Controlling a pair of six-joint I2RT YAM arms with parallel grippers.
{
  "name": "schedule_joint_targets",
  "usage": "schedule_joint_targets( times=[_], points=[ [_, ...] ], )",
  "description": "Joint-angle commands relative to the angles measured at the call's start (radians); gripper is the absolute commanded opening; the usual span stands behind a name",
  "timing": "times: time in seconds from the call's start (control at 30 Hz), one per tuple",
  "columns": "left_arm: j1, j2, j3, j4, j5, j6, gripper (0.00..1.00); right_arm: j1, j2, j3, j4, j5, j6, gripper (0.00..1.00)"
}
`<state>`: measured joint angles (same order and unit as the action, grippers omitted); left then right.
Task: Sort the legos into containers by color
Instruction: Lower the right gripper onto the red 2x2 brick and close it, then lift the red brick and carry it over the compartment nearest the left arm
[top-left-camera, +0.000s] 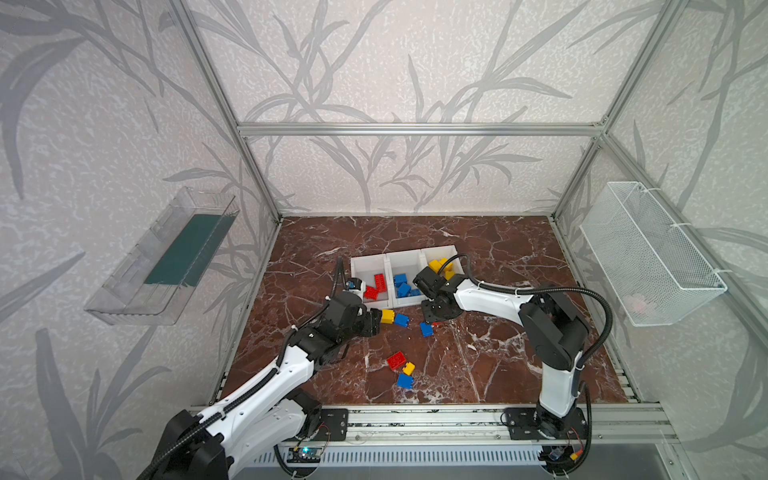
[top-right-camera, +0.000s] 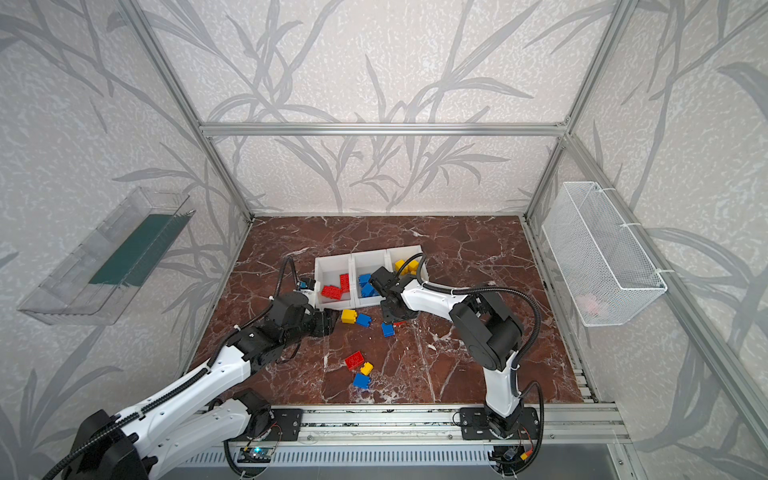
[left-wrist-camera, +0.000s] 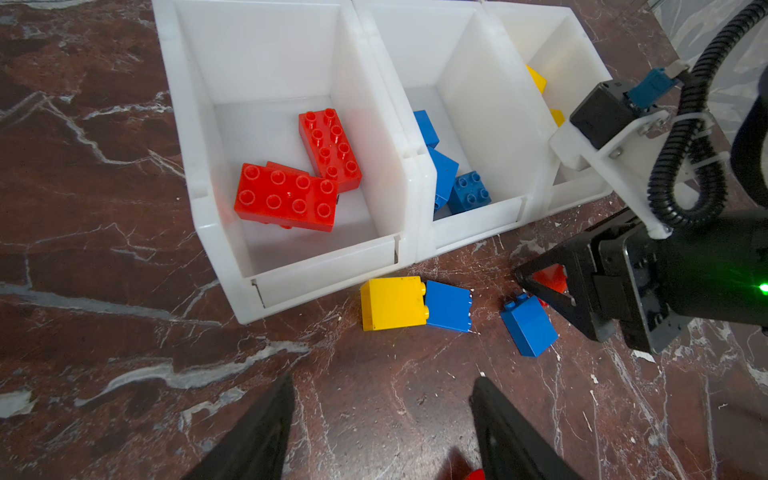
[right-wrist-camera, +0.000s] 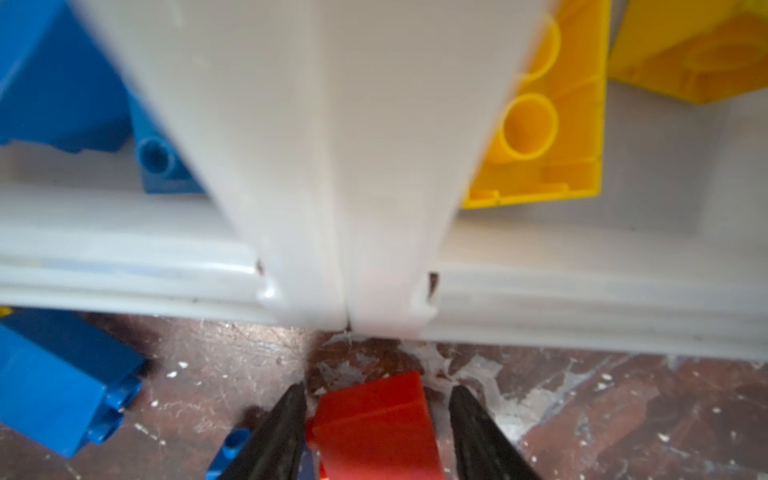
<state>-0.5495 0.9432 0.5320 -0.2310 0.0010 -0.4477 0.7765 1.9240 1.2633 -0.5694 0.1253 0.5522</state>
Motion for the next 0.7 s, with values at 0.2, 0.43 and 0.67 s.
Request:
schedule_joint_targets(
  times=[0.2, 0.43, 0.67],
  points=[
    [0.005, -0.01, -0.003, 0.011, 0.004, -0.016, 0.7, -0.003, -0.007, -0.055, -0.006, -0.008, 0.012, 0.4],
    [0.005, -0.024, -0.012, 0.015, 0.0, -0.025, 0.7, -0.003, -0.051, -0.092, -0.003, -0.002, 0.021, 0.39],
    [0.005, -0.039, -0.01, 0.004, -0.001, -0.026, 0.7, -0.005, -0.078, -0.098, -0.014, -0.014, 0.014, 0.55]
  ],
)
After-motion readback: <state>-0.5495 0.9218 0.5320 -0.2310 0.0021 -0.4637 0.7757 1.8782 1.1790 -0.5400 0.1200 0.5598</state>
